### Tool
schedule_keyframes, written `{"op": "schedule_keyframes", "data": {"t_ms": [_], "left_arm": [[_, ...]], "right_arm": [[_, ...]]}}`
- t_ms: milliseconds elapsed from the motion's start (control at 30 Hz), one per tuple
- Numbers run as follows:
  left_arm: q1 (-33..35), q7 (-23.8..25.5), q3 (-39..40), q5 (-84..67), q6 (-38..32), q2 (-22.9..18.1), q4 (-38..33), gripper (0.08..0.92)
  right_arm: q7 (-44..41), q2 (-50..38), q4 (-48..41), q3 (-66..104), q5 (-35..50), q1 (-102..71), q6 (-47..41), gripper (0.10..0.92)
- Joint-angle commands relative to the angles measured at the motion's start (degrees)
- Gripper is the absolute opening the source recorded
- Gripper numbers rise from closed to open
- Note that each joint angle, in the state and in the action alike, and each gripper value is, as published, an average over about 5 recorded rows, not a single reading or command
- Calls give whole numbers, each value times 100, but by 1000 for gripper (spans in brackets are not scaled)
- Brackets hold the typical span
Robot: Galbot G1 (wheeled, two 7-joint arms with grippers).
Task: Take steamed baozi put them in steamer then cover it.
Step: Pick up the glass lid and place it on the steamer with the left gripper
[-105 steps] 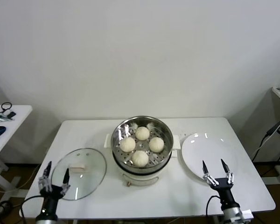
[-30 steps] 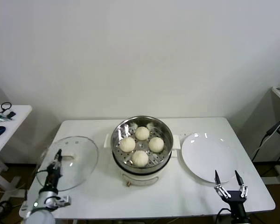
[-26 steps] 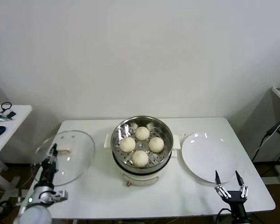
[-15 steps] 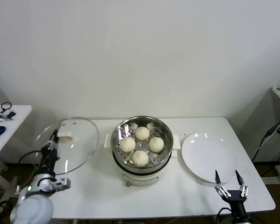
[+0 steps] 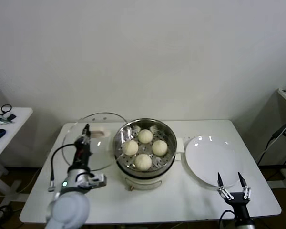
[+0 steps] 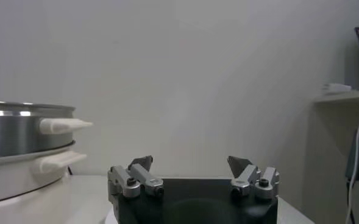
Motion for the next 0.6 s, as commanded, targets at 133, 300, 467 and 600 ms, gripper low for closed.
{"op": "schedule_keyframes", "data": {"t_ms": [133,300,467,600], "left_arm": [[-1071,1107,2025,1768,824,-1333,492,144],[-1332,1097,2217,2075,804,-1864,925,144],[-1402,1040,2320,2195,799,-2111,1229,144],[-1400,965,2332,2325,769,-2247,1442,144]], "right_arm": [[12,-52,-160,-61,35,139,17,823],[18,-109,-178,-49,128,139,46,823],[21,-134,-184,-18,172,123,71,823],[26,-139,-203,-11,197,113,108,823]]}}
